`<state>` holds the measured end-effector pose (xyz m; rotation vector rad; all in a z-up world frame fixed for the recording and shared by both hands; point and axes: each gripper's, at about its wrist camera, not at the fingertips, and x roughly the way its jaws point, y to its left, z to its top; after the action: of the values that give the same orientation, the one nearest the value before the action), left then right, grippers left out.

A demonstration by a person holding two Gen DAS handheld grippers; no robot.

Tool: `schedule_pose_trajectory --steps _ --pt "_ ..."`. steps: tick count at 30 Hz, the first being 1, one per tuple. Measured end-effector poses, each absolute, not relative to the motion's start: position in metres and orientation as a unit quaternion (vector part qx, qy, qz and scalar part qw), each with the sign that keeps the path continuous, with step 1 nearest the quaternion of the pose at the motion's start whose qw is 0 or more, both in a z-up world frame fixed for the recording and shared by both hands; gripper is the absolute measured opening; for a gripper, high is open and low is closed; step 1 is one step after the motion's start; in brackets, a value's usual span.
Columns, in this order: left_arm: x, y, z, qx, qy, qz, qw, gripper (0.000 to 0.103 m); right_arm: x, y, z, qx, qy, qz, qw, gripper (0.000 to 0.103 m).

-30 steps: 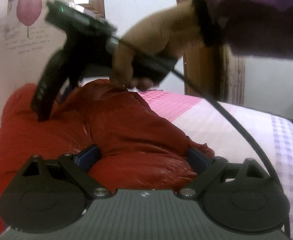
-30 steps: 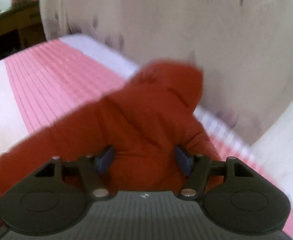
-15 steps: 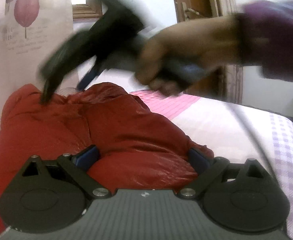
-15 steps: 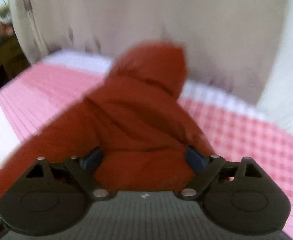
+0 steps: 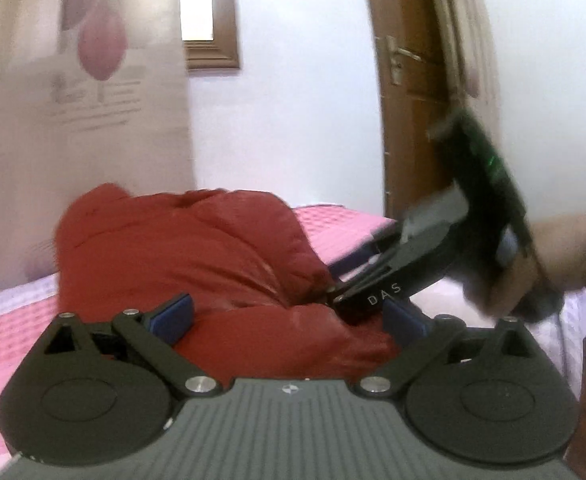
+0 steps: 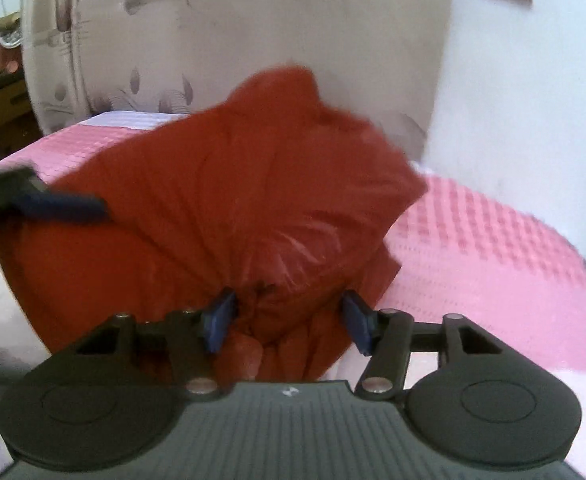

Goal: Fold large clothes

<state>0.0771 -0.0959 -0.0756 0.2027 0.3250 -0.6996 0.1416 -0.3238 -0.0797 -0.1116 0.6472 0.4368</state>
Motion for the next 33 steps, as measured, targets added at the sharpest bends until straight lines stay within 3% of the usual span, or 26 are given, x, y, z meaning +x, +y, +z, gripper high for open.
schedule_pose_trajectory --steps 5,8,9,12,33 --pt "0.08 -0.067 -0.061 0.062 0.177 -0.303 0.934 0.103 0.146 -0.338 -0.077 0.032 0.321 0.212 0.922 0.069" --pt "0.091 -0.057 -0.053 0.048 0.191 -0.285 0.938 0.103 0.129 -0.352 -0.072 0.078 0.306 0.195 0.929 0.098" --pt "0.094 -0.055 -0.052 0.044 0.196 -0.278 0.939 0.103 0.126 -0.357 -0.068 0.092 0.29 0.188 0.934 0.103" --pt "0.1 -0.052 -0.046 0.038 0.206 -0.266 0.941 0.103 0.117 -0.369 -0.066 0.134 0.264 0.194 0.935 0.103" --pt "0.133 -0.072 -0.05 0.098 0.234 -0.242 0.936 0.103 0.158 -0.37 -0.125 0.287 0.329 0.224 0.871 0.103"
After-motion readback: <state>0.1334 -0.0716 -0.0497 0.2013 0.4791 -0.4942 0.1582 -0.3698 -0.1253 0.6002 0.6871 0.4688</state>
